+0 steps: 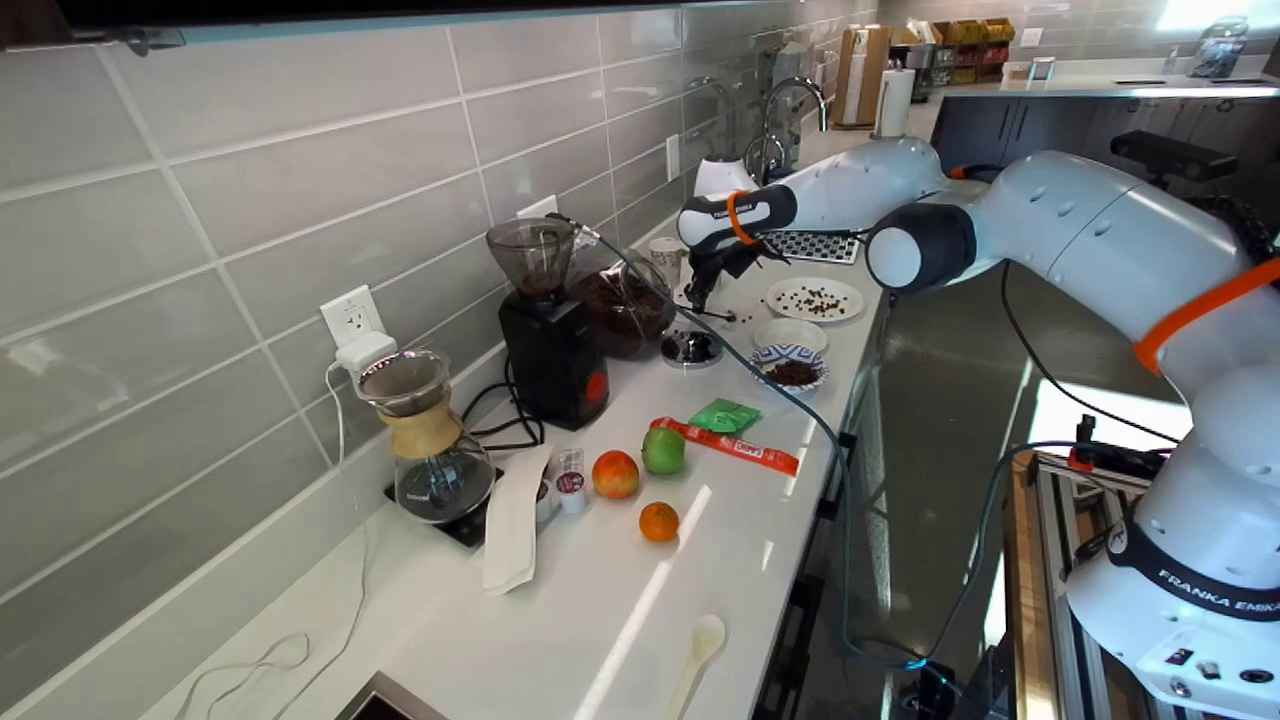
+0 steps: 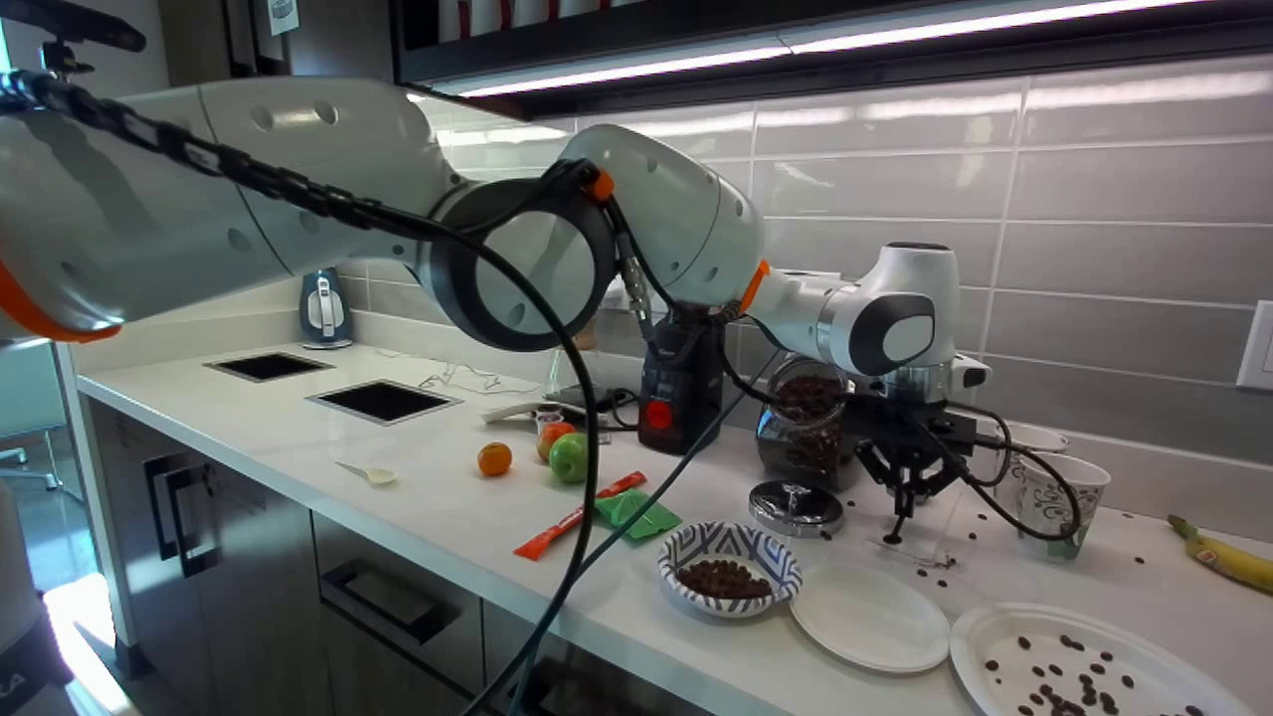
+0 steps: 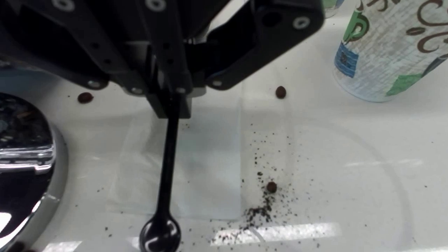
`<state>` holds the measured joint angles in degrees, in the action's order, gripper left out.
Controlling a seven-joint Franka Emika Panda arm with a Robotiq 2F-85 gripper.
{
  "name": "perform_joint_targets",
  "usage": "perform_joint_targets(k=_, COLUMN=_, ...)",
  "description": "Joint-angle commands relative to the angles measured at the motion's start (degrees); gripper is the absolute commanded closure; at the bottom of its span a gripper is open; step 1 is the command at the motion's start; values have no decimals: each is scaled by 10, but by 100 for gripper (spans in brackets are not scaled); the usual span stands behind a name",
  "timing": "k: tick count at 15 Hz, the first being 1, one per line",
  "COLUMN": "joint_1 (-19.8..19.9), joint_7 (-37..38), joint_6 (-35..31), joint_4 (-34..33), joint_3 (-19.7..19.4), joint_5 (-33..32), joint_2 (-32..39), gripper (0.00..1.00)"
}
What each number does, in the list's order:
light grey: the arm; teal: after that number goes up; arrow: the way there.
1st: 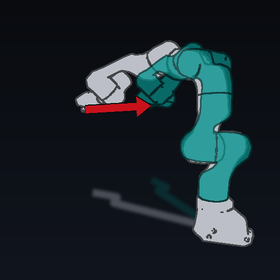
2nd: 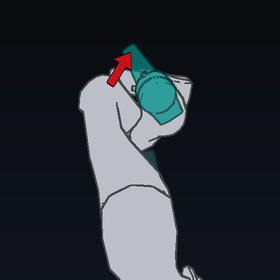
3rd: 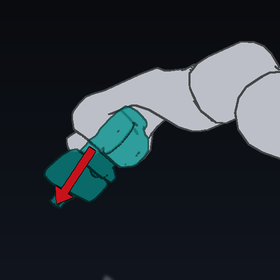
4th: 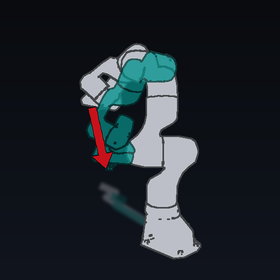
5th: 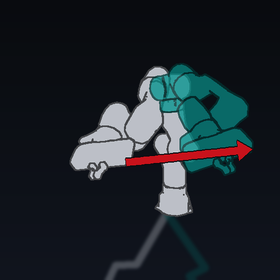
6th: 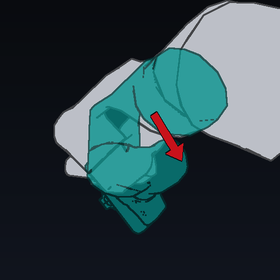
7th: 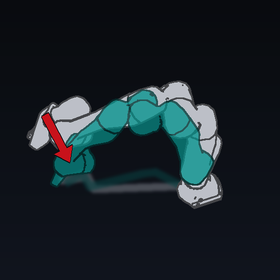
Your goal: Transfer a spoonful of contents from the glass container to the right plate
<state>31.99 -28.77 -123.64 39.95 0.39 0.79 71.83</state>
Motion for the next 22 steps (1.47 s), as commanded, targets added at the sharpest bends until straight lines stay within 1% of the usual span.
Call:
perform_joint_targets(k=1, joint_1=3, joint_7=13, joint_6=29, joint_4=-31, joint_3=1, joint_5=5, joint_2=13, gripper=59)
perform_joint_targets(k=4, joint_1=7, joint_7=-7, joint_6=23, joint_4=-20, joint_3=8, joint_5=6, joint_2=-1, gripper=37)
perform_joint_targets(k=5, joint_1=8, joint_7=-10, joint_6=27, joint_4=-14, joint_3=8, joint_5=5, joint_2=-9, gripper=28)
perform_joint_targets(k=6, joint_1=2, joint_7=16, joint_6=35, joint_4=-10, joint_3=-5, joint_5=-1, joint_2=-16, gripper=21)
perform_joint_targets(k=7, joint_1=-1, joint_7=32, joint_6=43, joint_4=-9, joint_3=-13, joint_5=-5, joint_2=-20, gripper=12)
perform_joint_targets(k=9, joint_1=-7, joint_7=50, joint_6=89, joint_4=-4, joint_3=-26, joint_5=-15, joint_2=-34, gripper=1)
perform_joint_targets(k=10, joint_1=-6, joint_7=30, joint_6=112, joint_4=-5, joint_3=-24, joint_5=-16, joint_2=-38, gripper=0)
perform_joint_targets(k=12, joint_1=-12, joint_7=25, joint_6=169, joint_4=-4, joint_3=-35, joint_5=-30, joint_2=-49, gripper=0)
perform_joint_targets(k=15, joint_1=-36, joint_7=59, joint_6=232, joint_4=1, joint_3=-76, joint_5=-76, joint_2=-65, gripper=0)
perform_joint_targets(k=16, joint_1=-43, joint_7=82, joint_6=252, joint_4=6, joint_3=-88, joint_5=-87, joint_2=-71, gripper=0)
perform_joint_targets(k=17, joint_1=-50, joint_7=101, joint_6=259, joint_4=9, joint_3=-99, joint_5=-97, joint_2=-75, gripper=0)
perform_joint_targets(k=18, joint_1=-53, joint_7=99, joint_6=262, joint_4=12, joint_3=-103, joint_5=-105, joint_2=-80, gripper=0)
perform_joint_targets(k=22, joint_1=-65, joint_7=130, joint_6=247, joint_4=42, joint_3=-125, joint_5=-122, joint_2=-107, gripper=0)
